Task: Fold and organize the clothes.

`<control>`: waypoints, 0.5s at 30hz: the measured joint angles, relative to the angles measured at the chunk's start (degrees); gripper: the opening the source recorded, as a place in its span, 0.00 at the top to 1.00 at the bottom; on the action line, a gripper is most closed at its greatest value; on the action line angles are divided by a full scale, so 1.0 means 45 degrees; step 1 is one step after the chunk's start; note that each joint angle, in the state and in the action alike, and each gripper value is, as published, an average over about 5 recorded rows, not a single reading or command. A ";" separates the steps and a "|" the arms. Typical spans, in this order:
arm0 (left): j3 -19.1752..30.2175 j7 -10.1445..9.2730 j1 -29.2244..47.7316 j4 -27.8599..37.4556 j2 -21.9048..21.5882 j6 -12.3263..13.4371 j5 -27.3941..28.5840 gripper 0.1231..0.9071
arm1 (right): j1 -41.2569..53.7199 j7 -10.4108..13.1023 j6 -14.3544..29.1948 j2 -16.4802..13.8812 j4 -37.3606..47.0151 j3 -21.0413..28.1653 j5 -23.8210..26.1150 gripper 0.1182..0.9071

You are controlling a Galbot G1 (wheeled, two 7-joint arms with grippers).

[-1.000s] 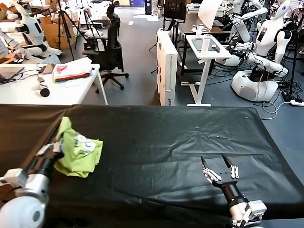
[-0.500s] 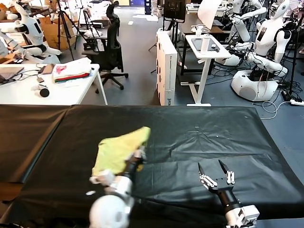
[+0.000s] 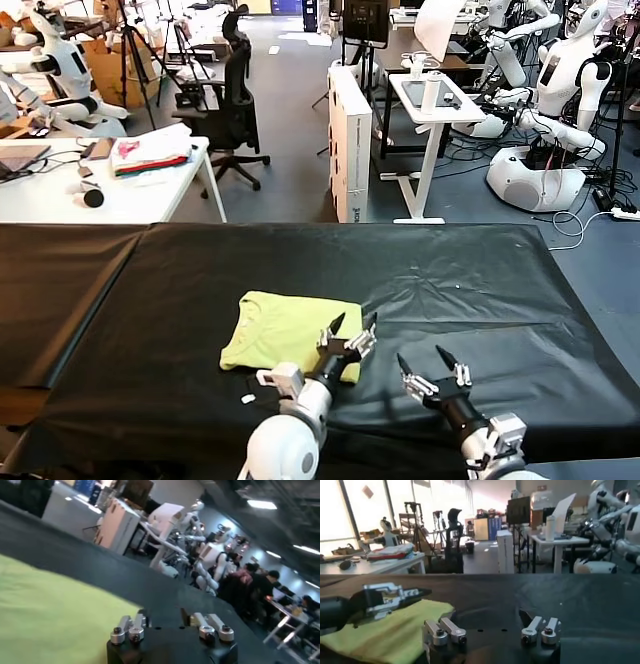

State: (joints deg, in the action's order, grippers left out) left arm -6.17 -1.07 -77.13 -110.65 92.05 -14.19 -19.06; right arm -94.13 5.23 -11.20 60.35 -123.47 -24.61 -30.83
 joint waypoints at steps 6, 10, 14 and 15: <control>-0.0286 0.0752 -0.0005 -0.0454 0.0038 0.0859 0.1292 0.00 | 0.1014 0.0505 -0.1350 -0.0316 0.0273 0.0962 -0.1743 0.00; -0.0765 0.1211 -0.0119 -0.0730 -0.0181 0.1247 0.1930 0.00 | 0.1775 0.0985 -0.2130 -0.0369 0.0398 0.1686 -0.2661 0.00; -0.1425 0.1785 -0.0354 -0.1041 -0.1538 0.1925 0.2925 0.00 | 0.2625 0.1602 -0.2615 -0.0256 0.0594 0.2353 -0.3074 0.00; -0.1603 0.1872 -0.0412 -0.1123 -0.1976 0.2122 0.3154 0.00 | 0.2846 0.1751 -0.2695 -0.0205 0.0653 0.2505 -0.3128 0.00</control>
State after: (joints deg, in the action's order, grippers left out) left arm -13.38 7.35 -78.98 -115.71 83.16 -4.64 -4.87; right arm -81.32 13.11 -23.32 59.43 -120.54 -13.34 -44.90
